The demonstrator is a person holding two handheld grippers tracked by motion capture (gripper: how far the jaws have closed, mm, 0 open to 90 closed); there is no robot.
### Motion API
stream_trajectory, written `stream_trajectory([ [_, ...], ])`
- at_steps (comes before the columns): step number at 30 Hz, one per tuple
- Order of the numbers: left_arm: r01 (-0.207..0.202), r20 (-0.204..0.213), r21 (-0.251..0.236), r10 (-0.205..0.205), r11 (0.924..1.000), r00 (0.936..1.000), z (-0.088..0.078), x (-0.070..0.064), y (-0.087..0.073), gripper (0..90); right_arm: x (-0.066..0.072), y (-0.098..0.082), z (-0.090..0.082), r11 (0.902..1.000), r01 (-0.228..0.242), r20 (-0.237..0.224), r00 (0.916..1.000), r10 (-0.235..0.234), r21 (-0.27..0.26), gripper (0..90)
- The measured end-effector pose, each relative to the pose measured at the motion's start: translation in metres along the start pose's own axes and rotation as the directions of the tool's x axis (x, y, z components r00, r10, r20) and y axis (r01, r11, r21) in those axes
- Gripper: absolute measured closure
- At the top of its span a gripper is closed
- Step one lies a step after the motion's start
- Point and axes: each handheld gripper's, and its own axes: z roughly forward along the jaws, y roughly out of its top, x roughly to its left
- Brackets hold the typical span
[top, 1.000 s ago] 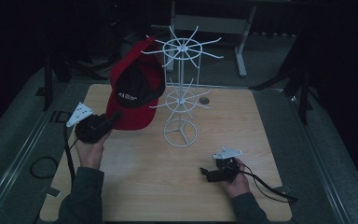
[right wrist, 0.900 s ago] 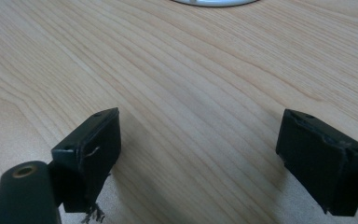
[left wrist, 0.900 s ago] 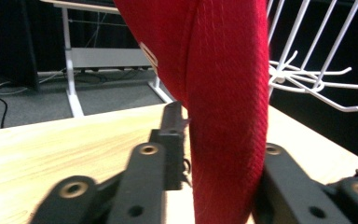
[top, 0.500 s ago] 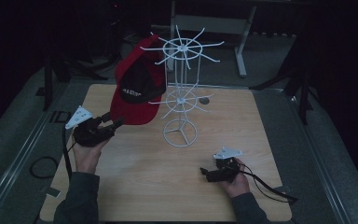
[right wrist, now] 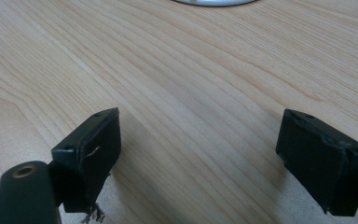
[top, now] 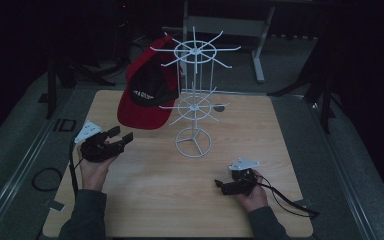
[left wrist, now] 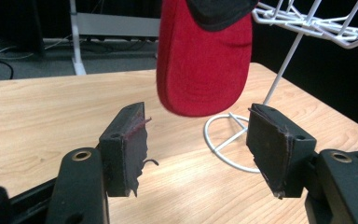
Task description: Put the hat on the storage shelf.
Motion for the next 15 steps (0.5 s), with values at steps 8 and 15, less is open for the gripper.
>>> stream_trajectory([
  [8,0.013,-0.016,0.01,-0.013,0.9999,0.9998,0.001,0.004,-0.009,37.9,0.0,0.0,0.0,1.0,0.002,0.001,1.0,-0.002,0.0,13.7],
  [15,0.024,-0.031,0.004,-0.024,0.9997,0.9992,0.001,0.006,-0.016,39.2,0.0,0.0,0.0,1.0,0.003,0.002,1.0,-0.003,0.0,13.7],
])
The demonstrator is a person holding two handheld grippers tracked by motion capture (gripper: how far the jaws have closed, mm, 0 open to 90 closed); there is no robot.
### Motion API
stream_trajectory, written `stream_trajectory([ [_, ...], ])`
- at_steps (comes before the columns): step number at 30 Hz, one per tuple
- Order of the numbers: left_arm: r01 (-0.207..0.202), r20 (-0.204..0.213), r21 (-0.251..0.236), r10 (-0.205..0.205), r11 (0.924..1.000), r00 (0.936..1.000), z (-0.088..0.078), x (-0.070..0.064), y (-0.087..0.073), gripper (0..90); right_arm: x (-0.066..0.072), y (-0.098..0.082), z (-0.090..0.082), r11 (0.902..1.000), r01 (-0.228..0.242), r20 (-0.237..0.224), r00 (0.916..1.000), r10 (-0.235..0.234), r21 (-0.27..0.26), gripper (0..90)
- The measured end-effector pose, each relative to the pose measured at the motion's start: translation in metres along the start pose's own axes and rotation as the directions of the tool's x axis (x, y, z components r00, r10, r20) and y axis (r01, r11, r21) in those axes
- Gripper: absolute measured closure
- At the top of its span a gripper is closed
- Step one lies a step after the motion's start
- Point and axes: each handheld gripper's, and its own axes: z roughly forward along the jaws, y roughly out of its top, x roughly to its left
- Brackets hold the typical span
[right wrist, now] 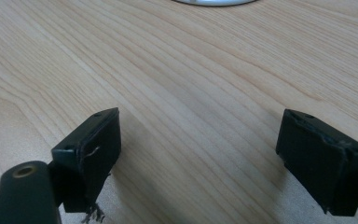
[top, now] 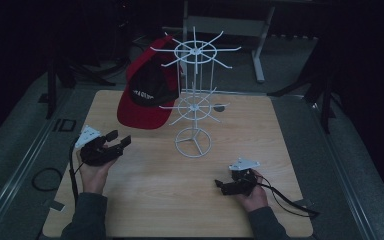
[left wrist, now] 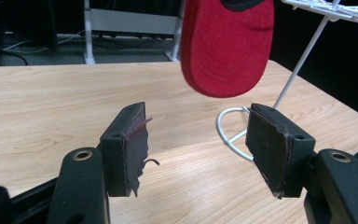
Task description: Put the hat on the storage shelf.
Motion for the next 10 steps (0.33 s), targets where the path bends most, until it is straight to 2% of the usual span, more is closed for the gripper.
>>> stream_trajectory([
  [4,0.012,0.015,0.006,-0.012,0.9999,0.9998,0.001,0.0009,-0.0041,41.5,0.0001,-0.0001,0.0,1.0,0.0,0.0,1.0,0.0,0.0,13.7],
  [10,0.031,0.015,0.012,-0.031,0.9995,0.9994,0.0036,0.0027,-0.0102,42.5,0.0001,0.0,0.0,1.0,0.0,0.0,1.0,0.0,-0.001,13.6],
])
